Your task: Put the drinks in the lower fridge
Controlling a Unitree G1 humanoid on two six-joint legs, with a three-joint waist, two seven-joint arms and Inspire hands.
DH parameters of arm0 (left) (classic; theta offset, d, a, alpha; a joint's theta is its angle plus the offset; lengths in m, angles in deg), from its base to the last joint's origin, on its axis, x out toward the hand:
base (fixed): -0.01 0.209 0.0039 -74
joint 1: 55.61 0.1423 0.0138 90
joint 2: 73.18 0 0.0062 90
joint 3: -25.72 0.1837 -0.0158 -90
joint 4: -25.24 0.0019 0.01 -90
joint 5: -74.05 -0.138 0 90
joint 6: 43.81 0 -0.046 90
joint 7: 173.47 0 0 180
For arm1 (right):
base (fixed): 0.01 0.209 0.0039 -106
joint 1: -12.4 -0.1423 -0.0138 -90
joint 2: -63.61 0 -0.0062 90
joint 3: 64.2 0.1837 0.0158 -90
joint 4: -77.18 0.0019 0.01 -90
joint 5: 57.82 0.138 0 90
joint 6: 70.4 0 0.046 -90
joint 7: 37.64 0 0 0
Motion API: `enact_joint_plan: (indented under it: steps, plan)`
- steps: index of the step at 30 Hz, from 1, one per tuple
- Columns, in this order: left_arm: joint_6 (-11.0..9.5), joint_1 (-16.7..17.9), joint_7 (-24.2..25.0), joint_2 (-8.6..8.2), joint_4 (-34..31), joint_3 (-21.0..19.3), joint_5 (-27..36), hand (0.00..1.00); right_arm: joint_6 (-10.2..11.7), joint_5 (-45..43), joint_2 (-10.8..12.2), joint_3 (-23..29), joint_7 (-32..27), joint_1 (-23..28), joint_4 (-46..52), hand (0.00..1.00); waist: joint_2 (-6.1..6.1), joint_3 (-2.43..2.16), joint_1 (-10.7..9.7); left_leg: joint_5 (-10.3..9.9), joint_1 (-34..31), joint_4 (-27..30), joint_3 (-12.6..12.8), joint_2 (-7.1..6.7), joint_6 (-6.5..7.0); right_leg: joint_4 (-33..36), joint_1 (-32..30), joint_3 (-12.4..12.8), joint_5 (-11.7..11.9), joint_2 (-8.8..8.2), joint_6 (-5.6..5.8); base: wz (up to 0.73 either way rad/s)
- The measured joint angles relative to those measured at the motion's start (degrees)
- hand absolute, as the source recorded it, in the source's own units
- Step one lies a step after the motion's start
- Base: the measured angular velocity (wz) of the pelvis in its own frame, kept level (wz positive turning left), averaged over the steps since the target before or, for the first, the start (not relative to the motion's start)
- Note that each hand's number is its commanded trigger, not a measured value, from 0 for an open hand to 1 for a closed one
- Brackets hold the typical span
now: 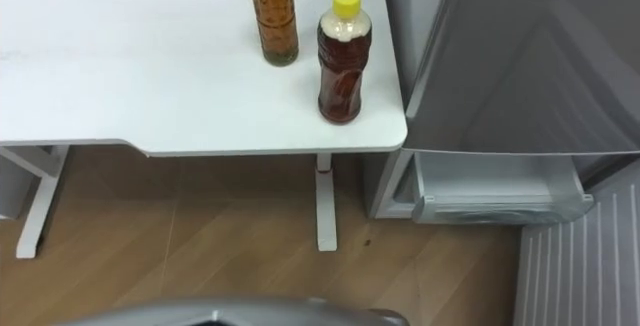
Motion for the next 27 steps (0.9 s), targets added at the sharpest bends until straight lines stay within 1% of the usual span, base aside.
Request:
enact_joint_plan:
  steps: [4, 8, 11, 12, 13, 14, 15, 16, 17, 18, 19, 20, 21, 22, 23, 24, 25, 26, 27]
  plan:
    - [-0.8, 1.6, -2.8, -0.10, 0.0, -0.6, 7.9, 0.00, 0.5, 0.1, 0.0, 0.0, -0.7, 0.1, 0.0, 0.00, 0.10, 0.02, 0.2, 0.1, -0.7, 0.2, -0.7, -0.17, 0.03, 0.0, -0.2, -0.5, 0.0, -0.02, 0.00, 0.09]
    - [-1.0, 2.2, -4.6, -0.24, 0.0, -1.2, 11.1, 0.00, 1.2, -0.1, 0.0, 0.0, -1.7, 0.1, -0.1, 0.00, 0.07, 0.03, 0.2, 0.1, -0.7, 0.1, -0.9, -0.20, 0.02, 0.0, -0.2, -0.9, 0.0, -0.05, 0.00, 0.03]
    - [-1.3, 2.7, -8.1, -0.28, 0.1, -3.3, 14.8, 0.00, 2.0, 0.5, 0.1, 0.0, -2.4, 0.2, -0.8, 0.00, -0.02, 0.13, 0.2, 0.1, -0.8, 0.2, -1.5, -0.32, 0.03, -0.1, 0.2, -2.0, 0.0, -0.13, 0.01, 0.12]
    - [-1.7, 2.8, -10.6, -0.18, 0.1, -5.2, 17.7, 0.00, 2.2, 1.3, 0.1, 0.0, -2.6, 0.3, -0.9, 0.00, -0.21, 0.17, 0.3, 0.1, -1.1, 0.6, -2.1, -0.37, 0.03, -0.1, 0.3, -3.1, 0.0, -0.15, 0.02, 0.22]
    - [-2.6, 2.8, -12.9, -0.16, -0.1, -7.8, 21.2, 0.00, 2.2, 1.4, 0.1, 0.0, -2.9, 0.2, -0.8, 0.00, -0.29, 0.17, 0.5, 0.1, -1.5, 1.0, -2.5, -0.40, 0.03, -0.2, 0.2, -3.6, 0.0, -0.17, 0.03, 0.21]
    - [-3.5, 2.8, -14.0, -0.17, -0.5, -8.9, 24.0, 0.00, 2.2, 1.4, 0.0, 0.0, -3.1, 0.1, -0.8, 0.00, -0.24, 0.13, 1.0, 0.1, -1.5, 1.0, -2.6, -0.40, 0.02, -0.2, 0.1, -3.8, 0.0, -0.17, 0.04, 0.10]
    - [-4.8, 2.8, -16.0, -0.27, -1.8, -11.1, 29.2, 0.00, 2.3, 1.4, -0.1, 0.1, -3.6, -0.1, -0.8, 0.00, -0.29, 0.16, 1.8, 0.2, -1.6, 0.9, -2.6, -0.42, 0.00, -0.2, 0.0, -4.1, 0.0, -0.22, 0.04, 0.06]
    - [-6.1, 2.7, -18.0, -0.45, -3.5, -13.5, 33.6, 0.00, 2.6, 1.2, -0.1, 0.1, -4.3, -0.2, -0.9, 0.00, -0.27, 0.06, 2.0, 0.2, -1.6, 0.9, -2.9, -0.51, -0.01, -0.3, 0.2, -4.6, 0.0, -0.24, 0.04, 0.08]
    - [-6.8, 2.7, -19.0, -0.53, -4.1, -14.6, 35.3, 0.00, 2.9, 1.1, -0.1, 0.2, -4.7, -0.3, -0.9, 0.00, -0.29, 0.04, 2.1, 0.3, -1.5, 0.8, -3.0, -0.56, -0.01, -0.4, 0.4, -4.7, 0.0, -0.24, 0.04, 0.12]
    - [-8.5, 2.4, -20.6, -0.66, -4.6, -16.7, 37.9, 0.00, 4.0, 0.9, -0.2, 0.8, -5.2, -0.3, -1.0, 0.00, -0.33, 0.04, 2.6, 0.3, -1.2, 0.8, -3.2, -0.63, -0.01, -0.9, 1.1, -4.9, 0.0, -0.23, 0.05, 0.05]
    - [-9.8, 2.0, -22.2, -0.89, -4.6, -18.1, 40.1, 0.00, 5.0, 1.0, -0.3, 1.6, -5.5, -0.4, -1.1, 0.00, -0.34, 0.14, 3.0, 0.3, -1.0, 0.6, -3.1, -0.65, -0.02, -1.0, 1.3, -4.9, 0.0, -0.23, 0.05, 0.03]
    - [-10.3, 1.8, -22.9, -0.96, -4.7, -18.6, 40.7, 0.00, 5.4, 1.0, -0.3, 2.1, -5.5, -0.4, -1.1, 0.00, 0.00, 0.03, 3.2, 0.3, -1.0, 0.6, -3.2, -0.66, -0.02, -1.0, 1.5, -4.9, 0.0, -0.23, 0.05, 0.00]
    - [-11.2, 1.9, -24.4, -1.04, -6.0, -19.2, 42.5, 0.00, 6.0, 1.0, -0.4, 2.3, -5.9, -0.3, -1.2, 0.00, 0.05, -0.04, 3.5, 0.3, -0.7, 0.4, -3.2, -0.67, -0.05, -1.0, 1.7, -4.9, 0.0, -0.23, 0.05, 0.00]
    - [-11.4, 2.2, -25.3, -1.11, -7.5, -19.4, 43.1, 0.00, 6.1, 1.1, -0.4, 2.3, -6.0, -0.4, -1.2, 0.00, 0.21, -0.15, 3.6, 0.3, -0.6, 0.2, -3.2, -0.68, -0.10, -1.0, 1.8, -4.9, 0.0, -0.23, 0.05, 0.00]
    - [-12.4, 3.1, -27.1, -1.15, -9.9, -19.8, 44.1, 0.00, 6.3, 1.3, -0.4, 2.3, -6.1, -0.3, -1.2, 0.00, 0.14, -0.19, 3.9, 0.5, -0.5, -0.2, -3.2, -0.71, -0.13, -1.0, 1.8, -4.9, 0.0, -0.23, 0.05, 0.00]
    - [-13.5, 3.2, -29.0, -1.18, -11.6, -20.4, 44.6, 0.00, 6.5, 1.5, -0.5, 2.4, -6.1, -0.3, -1.2, 0.00, 0.30, -0.29, 4.5, 0.7, -0.5, -0.3, -3.3, -0.73, -0.18, -1.0, 1.7, -4.9, 0.0, -0.23, 0.05, 0.06]
    - [-13.8, 3.3, -31.3, -1.32, -14.3, -21.4, 44.7, 0.00, 6.5, 2.0, -0.6, 2.4, -6.3, -0.2, -1.0, 0.00, 0.31, -0.33, 5.1, 0.8, -0.5, -0.3, -3.6, -0.84, -0.19, -1.1, 1.8, -5.1, 0.0, -0.22, 0.04, 0.10]
    - [-14.0, 3.5, -32.5, -1.36, -15.8, -21.8, 44.7, 0.00, 6.5, 2.1, -0.7, 2.4, -6.3, -0.1, -0.9, 0.00, 0.30, -0.35, 5.1, 0.8, -0.6, -0.3, -3.9, -0.90, -0.18, -1.1, 1.9, -5.4, 0.0, -0.26, 0.04, 0.18]
    - [-15.0, 3.6, -34.9, -1.37, -18.8, -22.6, 45.2, 0.00, 6.6, 1.8, -0.8, 2.5, -6.4, -0.1, -0.4, 0.00, 0.34, -0.40, 5.1, 0.9, -0.7, -0.2, -4.3, -1.01, -0.15, -1.1, 2.0, -6.1, 0.0, -0.34, 0.04, 0.24]
